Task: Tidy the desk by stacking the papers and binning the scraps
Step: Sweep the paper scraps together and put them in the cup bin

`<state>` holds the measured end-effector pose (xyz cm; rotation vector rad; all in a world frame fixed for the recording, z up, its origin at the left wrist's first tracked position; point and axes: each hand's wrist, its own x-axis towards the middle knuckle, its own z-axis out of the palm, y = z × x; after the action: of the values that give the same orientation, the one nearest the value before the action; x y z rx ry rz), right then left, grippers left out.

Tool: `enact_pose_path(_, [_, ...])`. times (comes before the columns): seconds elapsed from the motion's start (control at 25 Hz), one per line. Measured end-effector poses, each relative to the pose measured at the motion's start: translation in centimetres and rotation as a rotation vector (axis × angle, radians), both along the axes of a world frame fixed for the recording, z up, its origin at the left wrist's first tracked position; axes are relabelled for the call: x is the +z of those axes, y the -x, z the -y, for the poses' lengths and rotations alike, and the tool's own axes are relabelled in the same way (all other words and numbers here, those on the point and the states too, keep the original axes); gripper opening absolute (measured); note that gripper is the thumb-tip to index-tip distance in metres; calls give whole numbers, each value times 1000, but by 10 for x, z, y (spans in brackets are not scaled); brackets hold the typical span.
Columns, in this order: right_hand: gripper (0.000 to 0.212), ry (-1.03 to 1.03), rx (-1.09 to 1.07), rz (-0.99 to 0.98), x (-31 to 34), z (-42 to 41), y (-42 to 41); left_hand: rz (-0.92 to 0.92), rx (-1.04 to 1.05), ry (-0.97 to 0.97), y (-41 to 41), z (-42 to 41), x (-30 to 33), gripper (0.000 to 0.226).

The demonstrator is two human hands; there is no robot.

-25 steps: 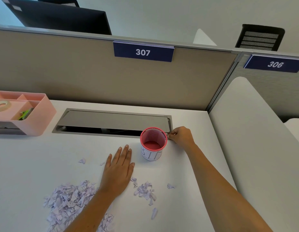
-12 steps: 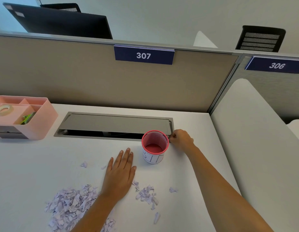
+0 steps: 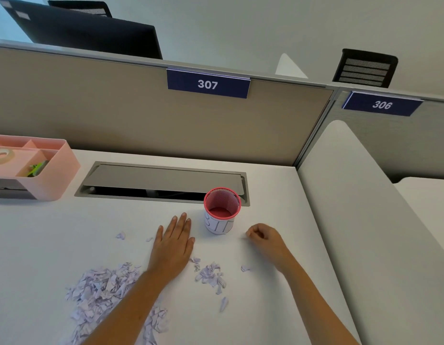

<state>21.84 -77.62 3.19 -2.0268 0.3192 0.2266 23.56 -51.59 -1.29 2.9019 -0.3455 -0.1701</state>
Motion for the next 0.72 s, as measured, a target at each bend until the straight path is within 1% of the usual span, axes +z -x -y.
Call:
enact_pose_path(0.04, [20,6,25,8,-3,-6,21,-37,-14,-1,-1,-1,3,59])
enact_pose_path(0.12, [21,53,95,51,-8,-16,53,-104,-52,41,0,-4,13,58])
enact_pose_path(0.16, [22,70,94,83,-9,-19,65,-111,-60,82,3,-7,19,58])
enact_pose_path(0.2, [25,65,56,121,-12,-21,74,-88,-49,135,7,-12,24,57])
enact_pose_path(0.28, [30,53,-108,210,-16,-29,90,32,17,252,23,-29,33,52])
enact_pose_path(0.32, [27,87,-185,240,-18,-35,97,99,56,297,34,-41,36,50])
enact_pose_path(0.36, [25,156,-216,254,-22,-42,102,153,95,328,44,-56,38,47])
enact_pose_path(0.4, [36,269,-185,229,-24,-50,107,190,136,347,54,-74,38,46])
enact_pose_path(0.48, [67,541,32,169,-33,-67,111,196,240,370,75,-112,32,45])
enact_pose_path(0.52, [76,634,138,160,-37,-79,110,170,306,380,88,-133,28,46])
enact_pose_path(0.56, [81,675,209,158,-37,-92,108,139,368,391,100,-151,24,46])
enact_pose_path(0.64, [86,685,337,197,-37,-124,107,90,440,434,122,-177,16,46])
enact_pose_path(0.72, [84,596,462,280,-38,-152,113,71,429,484,135,-191,12,47])
